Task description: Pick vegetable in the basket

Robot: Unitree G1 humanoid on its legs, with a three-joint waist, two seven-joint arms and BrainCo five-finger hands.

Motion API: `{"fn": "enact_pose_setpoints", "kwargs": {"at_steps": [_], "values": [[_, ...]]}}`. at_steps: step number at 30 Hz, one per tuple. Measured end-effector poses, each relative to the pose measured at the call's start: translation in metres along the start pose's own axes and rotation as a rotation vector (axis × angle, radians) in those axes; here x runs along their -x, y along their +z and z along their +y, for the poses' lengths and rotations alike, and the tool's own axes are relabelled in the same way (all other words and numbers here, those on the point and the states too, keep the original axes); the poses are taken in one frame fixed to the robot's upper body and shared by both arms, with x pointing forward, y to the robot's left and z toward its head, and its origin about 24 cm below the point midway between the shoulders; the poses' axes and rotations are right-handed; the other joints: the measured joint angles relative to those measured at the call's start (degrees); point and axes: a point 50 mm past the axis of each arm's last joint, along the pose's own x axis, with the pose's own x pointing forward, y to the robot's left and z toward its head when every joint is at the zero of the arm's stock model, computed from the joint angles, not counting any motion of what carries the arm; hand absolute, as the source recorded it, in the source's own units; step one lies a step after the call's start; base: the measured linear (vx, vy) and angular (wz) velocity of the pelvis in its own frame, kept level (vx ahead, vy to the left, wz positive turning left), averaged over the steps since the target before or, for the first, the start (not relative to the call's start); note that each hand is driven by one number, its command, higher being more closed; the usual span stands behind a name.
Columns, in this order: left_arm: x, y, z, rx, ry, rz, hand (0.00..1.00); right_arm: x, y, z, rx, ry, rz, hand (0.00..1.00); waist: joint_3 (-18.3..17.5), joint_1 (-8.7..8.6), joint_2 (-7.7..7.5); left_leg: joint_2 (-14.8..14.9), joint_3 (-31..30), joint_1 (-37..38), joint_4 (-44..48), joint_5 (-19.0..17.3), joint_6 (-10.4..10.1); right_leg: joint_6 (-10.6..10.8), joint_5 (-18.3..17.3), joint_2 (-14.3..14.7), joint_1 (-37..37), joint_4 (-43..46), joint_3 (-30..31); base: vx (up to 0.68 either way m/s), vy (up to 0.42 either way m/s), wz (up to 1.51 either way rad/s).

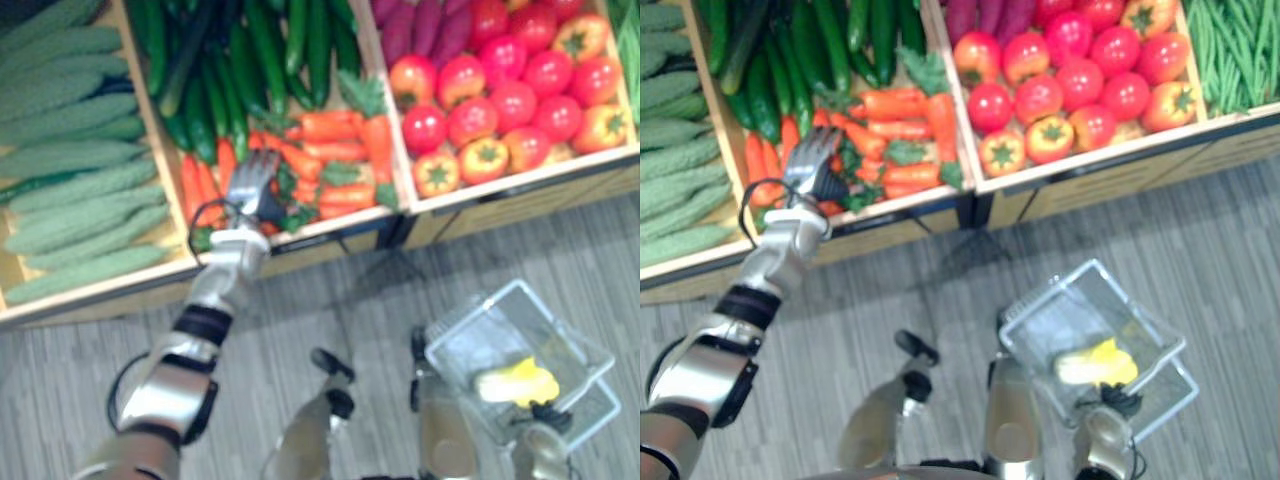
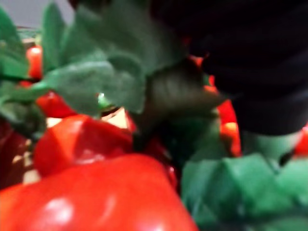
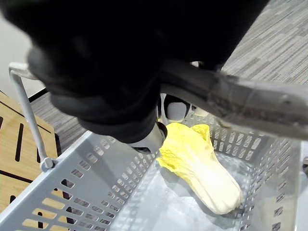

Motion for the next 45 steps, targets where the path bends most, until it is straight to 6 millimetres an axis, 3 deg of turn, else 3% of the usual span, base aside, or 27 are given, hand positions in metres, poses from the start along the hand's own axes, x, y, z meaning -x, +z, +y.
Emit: {"fn": "enact_pose_setpoints", "kwargs": {"at_steps": [5, 13, 20, 23, 25, 27, 31, 39, 40, 42, 43, 44, 45], "values": [[-0.022, 0.010, 0.013, -0.063, 0.043, -0.010, 1.00, -0.001, 0.015, 0.019, -0.023, 0.049, -0.038, 1.00, 0.46, -0.17, -0.06, -0.02, 0.98, -1.70, 0.00, 0.00, 0.01, -0.01, 0.01, 0.03, -2.32, 0.24, 0.45, 0.01, -0.012, -0.06], [-0.028, 0.013, 0.014, -0.104, 0.031, 0.000, 1.00, 0.003, 0.031, 0.028, -0.033, 0.097, -0.109, 1.00, 0.84, -1.56, 0.17, 0.08, 1.39, -1.37, -0.26, 0.02, 0.02, 0.00, 0.06, 0.41, -2.51, 0.13, 1.18, 0.06, -0.020, -0.06], [-0.021, 0.023, 0.011, -0.068, 0.025, -0.042, 1.00, 0.005, 0.017, 0.016, -0.010, 0.074, -0.077, 1.00, 1.45, -1.46, 0.08, 0.56, 0.05, 3.20, -0.45, 0.03, 0.00, 0.00, 0.06, 0.41, 3.22, -0.13, -1.93, 0.07, -0.033, 0.10], [-0.011, 0.018, 0.017, -0.077, 0.060, -0.072, 1.00, 0.006, 0.007, 0.009, 0.004, 0.059, -0.050, 1.00, 1.31, -1.30, 0.24, 0.61, -0.74, 5.59, -0.98, 0.04, -0.02, 0.01, 0.04, 0.40, 6.14, -0.23, -3.72, 0.04, -0.043, 0.15], [0.000, 0.005, 0.015, -0.092, 0.054, -0.058, 1.00, 0.007, -0.003, 0.004, 0.020, 0.051, -0.017, 1.00, 0.73, -1.35, 0.52, 0.60, -1.98, 7.39, -1.04, 0.04, -0.02, 0.00, 0.02, 0.40, 9.01, -1.16, -4.90, 0.03, -0.050, 0.18], [0.017, -0.015, 0.005, -0.110, 0.013, -0.012, 1.00, 0.006, -0.017, -0.003, 0.035, 0.028, 0.045, 1.00, -2.04, -1.29, 0.61, 0.53, -2.74, 7.47, -1.06, 0.04, -0.02, -0.01, 0.02, 0.50, 10.36, -2.70, -5.52, 0.04, -0.062, 0.20], [0.042, -0.035, -0.004, -0.124, -0.033, 0.037, 1.00, 0.006, -0.033, -0.012, 0.057, 0.003, 0.112, 1.00, -4.91, -1.45, 0.71, 0.45, -4.39, 8.44, -1.06, 0.03, -0.02, -0.04, 0.01, 0.68, 12.93, -4.66, -6.40, 0.02, -0.044, 0.14], [0.087, -0.030, -0.004, -0.014, -0.021, 0.003, 1.00, 0.010, -0.054, -0.025, 0.085, -0.027, 0.196, 1.00, -10.71, -1.42, 0.66, -0.01, -6.43, 10.30, -1.06, -0.05, -0.12, -0.34, -0.16, 1.18, 16.89, -7.87, -6.14, -0.03, -0.026, 0.05], [0.091, -0.028, -0.002, 0.010, -0.002, 0.011, 1.00, 0.010, -0.055, -0.024, 0.090, -0.022, 0.198, 1.00, -10.84, -1.23, 0.14, 0.25, -7.58, 10.18, 1.30, -0.73, -0.26, -0.38, -0.17, 1.15, 16.92, -7.89, -5.22, -0.02, -0.022, -0.40], [0.104, -0.026, 0.000, 0.089, 0.020, 0.049, 1.00, 0.010, -0.052, -0.020, 0.118, 0.006, 0.181, 1.00, -11.00, 0.14, -0.60, 1.90, -17.97, 8.60, 8.95, -3.36, 0.14, -0.86, 0.24, 1.27, 17.40, -7.95, -1.98, 0.00, -0.047, -0.74], [0.114, -0.025, 0.000, 0.141, 0.036, 0.081, 1.00, 0.009, -0.046, -0.015, 0.143, 0.038, 0.151, 1.00, -11.12, 0.28, -0.53, 2.07, -27.21, 6.89, 13.65, -5.56, 0.12, -1.03, 0.66, 1.45, 17.48, -7.85, 0.42, -0.02, -0.011, -1.11], [0.125, -0.023, 0.001, 0.194, 0.059, 0.119, 1.00, 0.008, -0.040, -0.009, 0.169, 0.077, 0.119, 1.00, -11.27, 0.78, -0.40, 0.81, -38.05, 5.65, 15.82, -9.48, -1.49, -0.93, 0.98, 2.12, 16.81, -7.90, 3.66, -0.07, 0.083, -1.28], [0.131, -0.021, 0.000, 0.212, 0.069, 0.132, 1.00, 0.007, -0.037, -0.008, 0.182, 0.091, 0.104, 1.00, -11.90, 1.29, 0.52, -0.13, -43.47, 5.73, 15.76, -10.79, -2.77, -1.12, 1.05, 2.67, 16.11, -7.88, 5.54, -0.08, 0.159, -1.52]]}}
